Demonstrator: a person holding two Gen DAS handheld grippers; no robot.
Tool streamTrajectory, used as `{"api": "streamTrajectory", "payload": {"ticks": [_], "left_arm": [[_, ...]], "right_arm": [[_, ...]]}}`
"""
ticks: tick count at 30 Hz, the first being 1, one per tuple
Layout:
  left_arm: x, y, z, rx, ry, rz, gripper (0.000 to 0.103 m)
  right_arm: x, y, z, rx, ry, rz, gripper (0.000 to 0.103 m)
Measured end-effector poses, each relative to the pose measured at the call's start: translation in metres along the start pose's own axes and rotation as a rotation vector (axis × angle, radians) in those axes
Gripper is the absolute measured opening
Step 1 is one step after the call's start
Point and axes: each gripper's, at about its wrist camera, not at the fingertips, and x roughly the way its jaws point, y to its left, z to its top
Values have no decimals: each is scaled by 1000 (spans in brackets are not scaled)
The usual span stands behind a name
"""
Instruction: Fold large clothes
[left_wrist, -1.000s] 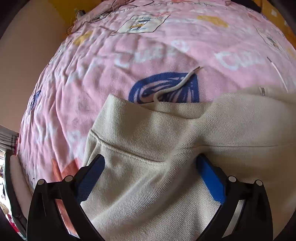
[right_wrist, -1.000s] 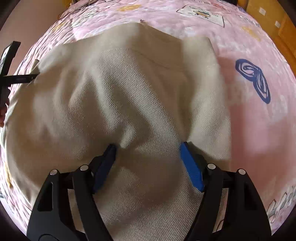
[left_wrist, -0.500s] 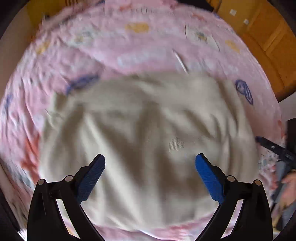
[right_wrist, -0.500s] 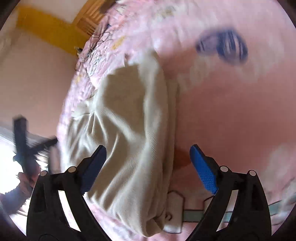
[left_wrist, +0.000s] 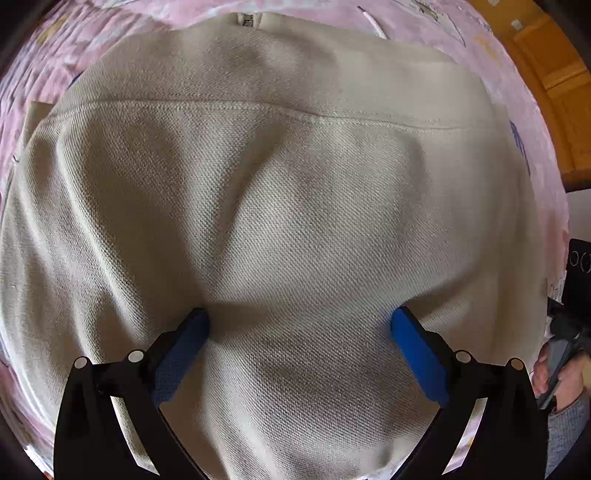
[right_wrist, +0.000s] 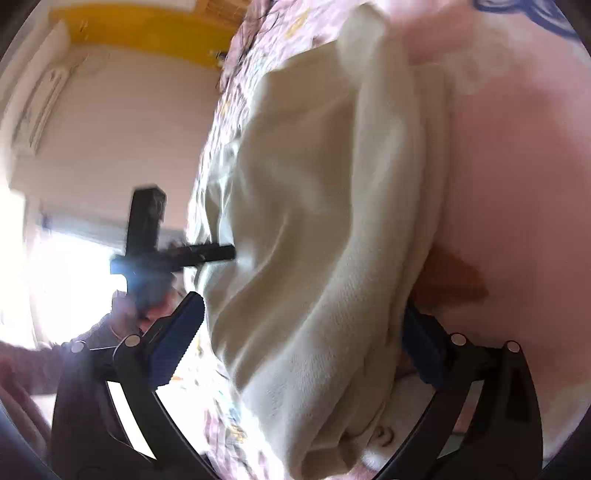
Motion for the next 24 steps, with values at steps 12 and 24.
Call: {"api": "streamTrajectory", "payload": {"ticks": [12,24], "left_arm": [[1,18,-3,31,-8,-30,97],[-1,21,-17,96,-18,-62,96]], "right_arm": [[50,16,9,-37,74,-230,81],[28,35,8,116,-50,-106,24]]}}
